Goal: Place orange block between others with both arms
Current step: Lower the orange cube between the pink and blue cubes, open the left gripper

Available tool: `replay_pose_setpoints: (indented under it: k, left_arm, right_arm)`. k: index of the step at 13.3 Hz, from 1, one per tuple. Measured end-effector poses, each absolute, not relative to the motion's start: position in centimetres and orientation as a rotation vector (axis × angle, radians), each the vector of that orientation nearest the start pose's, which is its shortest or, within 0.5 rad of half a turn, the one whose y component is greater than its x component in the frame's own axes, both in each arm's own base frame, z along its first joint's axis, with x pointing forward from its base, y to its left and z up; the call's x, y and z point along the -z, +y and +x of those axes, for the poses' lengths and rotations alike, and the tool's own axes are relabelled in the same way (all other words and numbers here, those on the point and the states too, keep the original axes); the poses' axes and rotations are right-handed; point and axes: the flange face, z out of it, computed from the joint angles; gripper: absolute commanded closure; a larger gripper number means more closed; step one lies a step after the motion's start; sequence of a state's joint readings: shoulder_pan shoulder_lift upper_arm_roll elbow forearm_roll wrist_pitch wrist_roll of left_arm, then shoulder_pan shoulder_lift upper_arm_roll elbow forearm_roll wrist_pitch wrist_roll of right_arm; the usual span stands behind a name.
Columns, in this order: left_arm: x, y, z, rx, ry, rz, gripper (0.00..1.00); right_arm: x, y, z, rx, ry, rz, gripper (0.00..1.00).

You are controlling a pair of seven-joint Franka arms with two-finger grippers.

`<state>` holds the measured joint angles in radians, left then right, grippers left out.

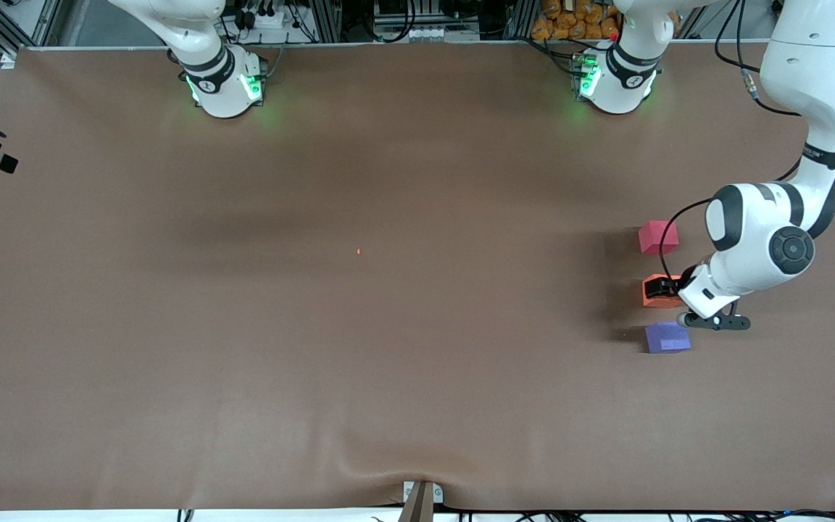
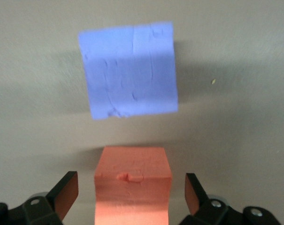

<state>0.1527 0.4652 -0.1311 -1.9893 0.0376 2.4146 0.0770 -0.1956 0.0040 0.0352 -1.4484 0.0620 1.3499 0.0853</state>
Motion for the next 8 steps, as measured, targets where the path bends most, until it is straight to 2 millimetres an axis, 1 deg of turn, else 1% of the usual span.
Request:
replay_pose_setpoints:
  k: [4,8]
  left_arm:
    - [-26.2,1.5,62.2,0.047,0.117,-3.168,0.0]
    - [-30.4,1.6,63.5,0.02,0.118,-3.163,0.0]
  right_arm:
    - [-66.2,-7.7,52.8,-0.126,0.36,-3.053,0.0]
    - [-66.4,-7.9,53.1,-0.094,0.365,-3.057,0.0]
